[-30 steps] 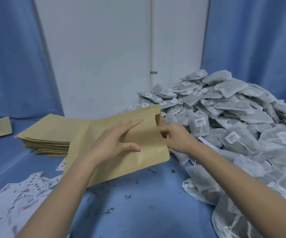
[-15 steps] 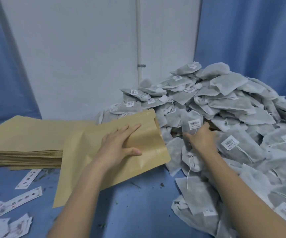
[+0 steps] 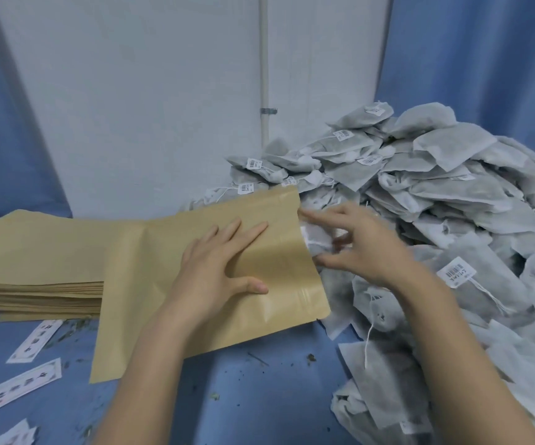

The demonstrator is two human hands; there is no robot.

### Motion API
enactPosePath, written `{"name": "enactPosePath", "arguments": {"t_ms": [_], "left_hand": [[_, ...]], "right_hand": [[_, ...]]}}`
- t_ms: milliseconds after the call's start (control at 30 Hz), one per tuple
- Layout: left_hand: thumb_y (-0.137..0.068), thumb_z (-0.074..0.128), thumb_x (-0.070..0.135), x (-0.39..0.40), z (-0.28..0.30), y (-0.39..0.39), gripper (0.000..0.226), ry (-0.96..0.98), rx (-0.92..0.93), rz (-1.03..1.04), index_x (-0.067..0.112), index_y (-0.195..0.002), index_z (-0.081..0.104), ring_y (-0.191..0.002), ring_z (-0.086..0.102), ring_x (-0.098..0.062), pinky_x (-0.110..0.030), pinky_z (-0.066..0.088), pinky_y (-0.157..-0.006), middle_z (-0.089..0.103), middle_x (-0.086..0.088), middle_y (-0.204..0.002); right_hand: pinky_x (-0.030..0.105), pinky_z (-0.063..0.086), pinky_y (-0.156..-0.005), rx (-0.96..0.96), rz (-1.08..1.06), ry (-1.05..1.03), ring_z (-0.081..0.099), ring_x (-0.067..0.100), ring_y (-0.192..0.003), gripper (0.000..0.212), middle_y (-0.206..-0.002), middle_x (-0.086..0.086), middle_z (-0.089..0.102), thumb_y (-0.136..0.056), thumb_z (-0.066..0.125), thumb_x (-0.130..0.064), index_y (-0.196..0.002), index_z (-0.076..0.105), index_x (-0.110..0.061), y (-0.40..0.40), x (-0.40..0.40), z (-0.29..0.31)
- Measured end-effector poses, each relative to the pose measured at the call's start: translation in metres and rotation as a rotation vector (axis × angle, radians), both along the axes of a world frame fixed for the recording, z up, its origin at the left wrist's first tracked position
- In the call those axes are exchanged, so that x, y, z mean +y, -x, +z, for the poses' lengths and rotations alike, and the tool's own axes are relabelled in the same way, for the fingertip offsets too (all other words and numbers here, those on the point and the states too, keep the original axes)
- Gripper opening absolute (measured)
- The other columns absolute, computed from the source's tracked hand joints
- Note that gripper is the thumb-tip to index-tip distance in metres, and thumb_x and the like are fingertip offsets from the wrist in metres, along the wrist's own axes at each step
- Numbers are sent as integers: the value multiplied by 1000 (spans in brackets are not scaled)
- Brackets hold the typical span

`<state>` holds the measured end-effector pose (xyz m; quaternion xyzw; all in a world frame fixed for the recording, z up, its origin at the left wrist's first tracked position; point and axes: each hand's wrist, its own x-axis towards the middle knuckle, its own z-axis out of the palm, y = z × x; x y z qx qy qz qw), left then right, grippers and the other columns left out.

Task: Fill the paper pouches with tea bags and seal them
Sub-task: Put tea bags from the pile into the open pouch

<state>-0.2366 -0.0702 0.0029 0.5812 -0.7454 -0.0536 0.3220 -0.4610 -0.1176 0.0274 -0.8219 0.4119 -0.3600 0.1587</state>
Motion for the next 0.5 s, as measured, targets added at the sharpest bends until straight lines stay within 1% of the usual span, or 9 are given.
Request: {"name": "enactPosePath", "arguments": {"t_ms": [67,133,200,267,333,367,400,467,500], "left_hand": [[-68,75,44,1,2,-2,91,6,6,5,60,-131,12,-145,11,-17,-34,8,-116,19,10,-156],[-68,75,45,1,5,-7,88,28,23,24,60,-131,16,-143,14,-16,-35,10,-115,21,10,-155],[-66,75,45,2,7,-9,86,38,67,20,61,-131,21,-143,16,-16,-39,13,-116,23,11,-154],[-65,77,42,1,9,-5,83,50,121,-12,64,-127,26,-142,19,-15,-40,14,-116,26,12,-153],[-66,78,40,-1,10,0,83,59,79,-23,67,-123,24,-143,18,-16,-39,13,-116,26,13,-153],[-67,77,40,-2,10,-1,84,55,27,-15,68,-122,20,-143,17,-17,-39,11,-116,24,13,-154],[-67,77,42,-3,10,-2,86,42,-16,-4,68,-122,17,-144,14,-18,-38,8,-116,21,13,-155],[-66,76,45,-4,8,-8,90,12,-37,18,68,-124,12,-145,7,-17,-35,5,-116,14,14,-156],[-66,76,46,-4,7,-11,90,11,-23,31,68,-125,11,-145,7,-17,-34,5,-115,13,14,-156]], "right_hand": [[25,52,-90,-184,183,-235,60,4,-105,82,-124,0,55,-72,71,7,-138,41,-31,-15,0,-1],[26,51,-93,-451,343,-420,55,8,-118,70,-131,2,53,-77,66,11,-134,39,-17,-22,-4,-6],[18,52,-81,-587,345,-495,61,6,-105,55,-120,1,59,-77,64,11,-122,44,-13,-26,-9,-9],[5,44,-60,-465,139,-342,63,-5,-75,36,-91,-3,65,-75,69,3,-105,55,-12,-35,-14,-11],[7,37,-51,-169,-88,-117,55,-5,-58,14,-67,-7,62,-74,69,-9,-87,66,-13,-45,-18,-8],[9,38,-52,-114,-44,-122,53,-4,-56,7,-62,-9,61,-76,67,-10,-81,68,-15,-47,-20,-7],[12,40,-52,-126,101,-220,54,-4,-56,12,-60,-11,61,-80,65,-8,-79,67,-19,-47,-19,-7],[10,45,-52,-247,469,-485,61,-6,-63,24,-69,-16,68,-87,56,1,-90,64,-22,-42,-15,-5],[10,47,-56,-322,545,-509,65,-5,-71,28,-77,-16,70,-89,53,3,-97,64,-23,-39,-16,-6]]}}
